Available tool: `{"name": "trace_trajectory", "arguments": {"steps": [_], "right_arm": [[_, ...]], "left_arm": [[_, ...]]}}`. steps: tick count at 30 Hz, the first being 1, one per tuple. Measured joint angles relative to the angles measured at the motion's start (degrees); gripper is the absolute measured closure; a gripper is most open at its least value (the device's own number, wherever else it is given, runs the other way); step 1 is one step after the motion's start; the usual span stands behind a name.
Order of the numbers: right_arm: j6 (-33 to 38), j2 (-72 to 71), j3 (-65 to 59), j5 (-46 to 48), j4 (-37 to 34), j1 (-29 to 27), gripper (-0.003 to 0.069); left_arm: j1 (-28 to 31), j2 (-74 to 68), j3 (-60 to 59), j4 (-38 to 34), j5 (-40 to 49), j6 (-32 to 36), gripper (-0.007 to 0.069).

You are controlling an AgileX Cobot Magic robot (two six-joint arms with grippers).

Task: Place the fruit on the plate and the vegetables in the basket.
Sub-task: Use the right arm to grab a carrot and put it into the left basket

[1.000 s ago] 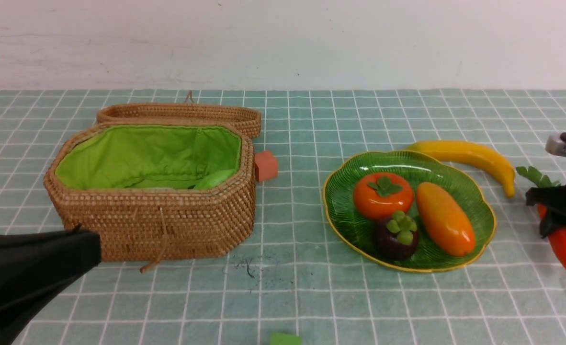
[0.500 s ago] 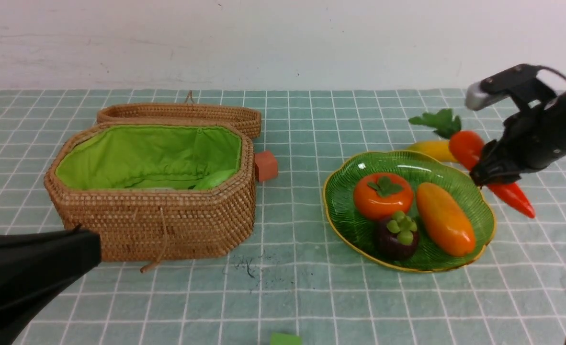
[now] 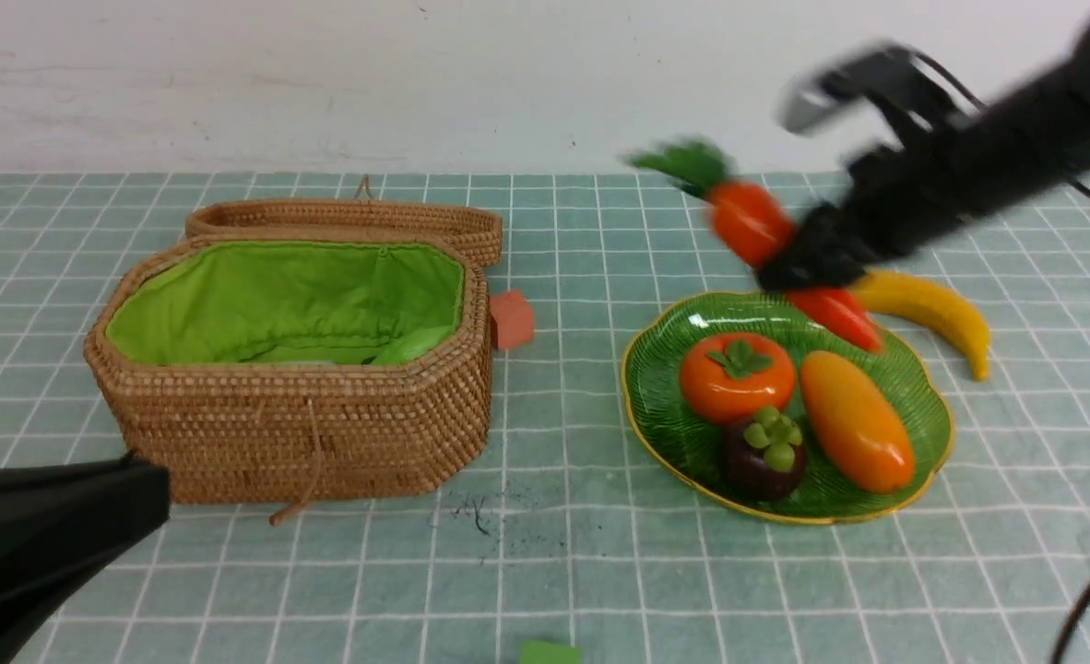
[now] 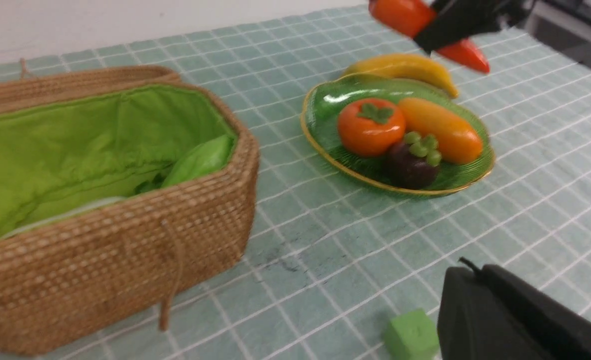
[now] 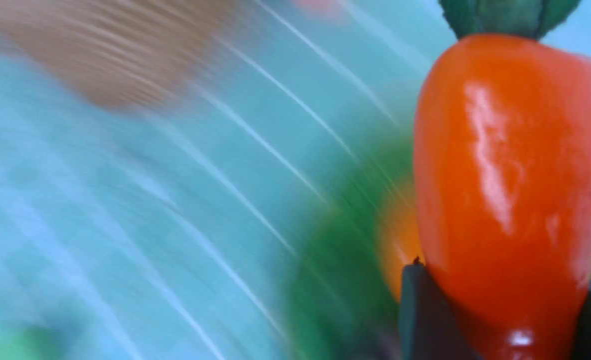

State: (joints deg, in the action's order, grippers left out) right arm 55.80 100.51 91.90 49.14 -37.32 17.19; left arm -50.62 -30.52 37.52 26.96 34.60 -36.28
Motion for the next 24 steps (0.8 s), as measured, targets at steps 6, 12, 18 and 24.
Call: {"name": "trace_trajectory", "arguments": {"steps": [6,12,18,24], "right_arm": [[11.5,7.8,11.5,-5.6,-2.9,14.9,0.0386],[12.9,19.8,19.3,-16.5,-2.2,21.5,0.0386],[12.9,23.6,21.6,-21.5,-2.0,23.6,0.0298],[4.8,17.3,21.6,-10.6,4.6,22.8,0.003]], "left_arm": [[0.0,0.0,0.0,9.9,5.0,-10.6,0.0638],[0.0,0.0,0.0,12.3,3.8,-12.6,0.0638],[0.0,0.0,0.0,11.6,3.2,-12.8,0.0638],[0.0,0.0,0.0,11.5,-0.4,-12.8,0.0638]]}}
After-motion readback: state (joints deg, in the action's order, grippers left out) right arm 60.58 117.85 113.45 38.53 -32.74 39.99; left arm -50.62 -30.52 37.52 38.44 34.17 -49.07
